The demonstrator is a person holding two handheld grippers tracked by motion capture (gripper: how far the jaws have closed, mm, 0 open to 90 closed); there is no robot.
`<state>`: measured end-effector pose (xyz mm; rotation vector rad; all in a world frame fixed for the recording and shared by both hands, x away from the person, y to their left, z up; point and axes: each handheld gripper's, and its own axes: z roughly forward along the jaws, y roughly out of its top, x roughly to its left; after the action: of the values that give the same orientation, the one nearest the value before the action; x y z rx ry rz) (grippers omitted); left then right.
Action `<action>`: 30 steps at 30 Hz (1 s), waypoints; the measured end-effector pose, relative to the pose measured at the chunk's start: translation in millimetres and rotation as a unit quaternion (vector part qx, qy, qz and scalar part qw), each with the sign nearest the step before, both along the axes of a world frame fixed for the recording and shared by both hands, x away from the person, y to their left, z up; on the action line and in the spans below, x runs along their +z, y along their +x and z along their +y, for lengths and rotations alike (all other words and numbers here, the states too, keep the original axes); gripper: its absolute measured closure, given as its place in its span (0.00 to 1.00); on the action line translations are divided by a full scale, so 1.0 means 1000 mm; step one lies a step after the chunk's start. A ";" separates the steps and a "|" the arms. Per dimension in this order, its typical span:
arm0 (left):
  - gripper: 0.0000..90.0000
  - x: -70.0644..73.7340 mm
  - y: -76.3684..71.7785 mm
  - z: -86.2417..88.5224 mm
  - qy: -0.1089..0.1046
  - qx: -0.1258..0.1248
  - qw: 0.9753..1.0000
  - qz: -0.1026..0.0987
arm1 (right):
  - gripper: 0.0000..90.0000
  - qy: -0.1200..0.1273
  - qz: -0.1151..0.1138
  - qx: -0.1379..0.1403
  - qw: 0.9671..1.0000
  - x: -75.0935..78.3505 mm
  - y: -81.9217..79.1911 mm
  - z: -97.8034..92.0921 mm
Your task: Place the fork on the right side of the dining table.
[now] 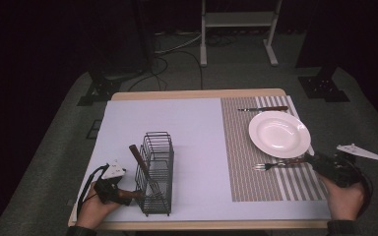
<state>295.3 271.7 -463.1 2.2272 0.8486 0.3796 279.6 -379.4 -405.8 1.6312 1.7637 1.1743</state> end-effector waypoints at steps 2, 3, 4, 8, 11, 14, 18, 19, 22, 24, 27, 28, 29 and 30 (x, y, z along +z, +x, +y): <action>0.00 0.000 0.000 0.000 0.000 0.000 1.000 0.000 | 0.59 -0.003 0.006 -0.002 1.000 -0.002 0.001 -0.001; 0.00 0.000 0.000 0.000 0.000 0.000 1.000 0.000 | 0.59 -0.003 0.009 -0.003 1.000 -0.003 0.001 -0.001; 0.00 0.000 0.000 0.000 0.000 0.000 1.000 0.000 | 0.58 -0.001 0.012 -0.003 1.000 -0.004 0.001 -0.002; 0.00 0.000 0.000 0.000 0.000 0.000 1.000 0.000 | 0.58 0.004 0.019 -0.004 1.000 -0.008 0.002 -0.004; 0.00 0.000 0.000 0.000 0.000 0.000 1.000 0.000 | 0.58 0.008 0.019 -0.003 1.000 -0.009 0.002 -0.006; 0.00 0.000 0.000 0.000 0.000 0.000 1.000 0.000 | 0.58 0.013 0.021 0.000 1.000 -0.012 0.003 -0.008; 0.00 0.000 0.000 0.000 0.000 0.000 1.000 0.000 | 0.57 0.018 0.028 0.002 0.999 -0.017 0.004 -0.011; 0.00 0.000 0.000 0.000 0.000 0.000 1.000 0.000 | 0.57 0.021 0.029 0.002 0.999 -0.018 0.004 -0.011; 0.00 0.000 0.000 0.000 0.000 0.000 1.000 0.000 | 0.54 0.022 0.034 0.005 0.999 -0.020 0.006 -0.012; 0.00 0.000 0.000 0.000 0.000 0.000 1.000 0.000 | 0.53 0.020 0.037 0.005 0.999 -0.023 0.007 -0.013; 0.00 0.000 0.000 0.000 0.000 0.000 1.000 0.000 | 0.52 0.020 0.039 0.006 0.999 -0.024 0.007 -0.013; 0.00 0.000 0.000 0.000 0.000 0.000 1.000 0.000 | 0.52 0.020 0.041 0.006 0.999 -0.025 0.008 -0.013; 0.00 0.000 0.000 0.000 0.000 0.000 1.000 0.000 | 0.52 0.020 0.041 0.006 0.999 -0.025 0.008 -0.013; 0.00 0.000 0.000 0.000 0.000 0.000 1.000 0.000 | 0.49 0.016 0.047 0.005 0.999 -0.026 0.009 -0.013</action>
<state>295.2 271.7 -463.1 2.2276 0.8487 0.3802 288.1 -392.0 -432.0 1.7240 1.8226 1.1525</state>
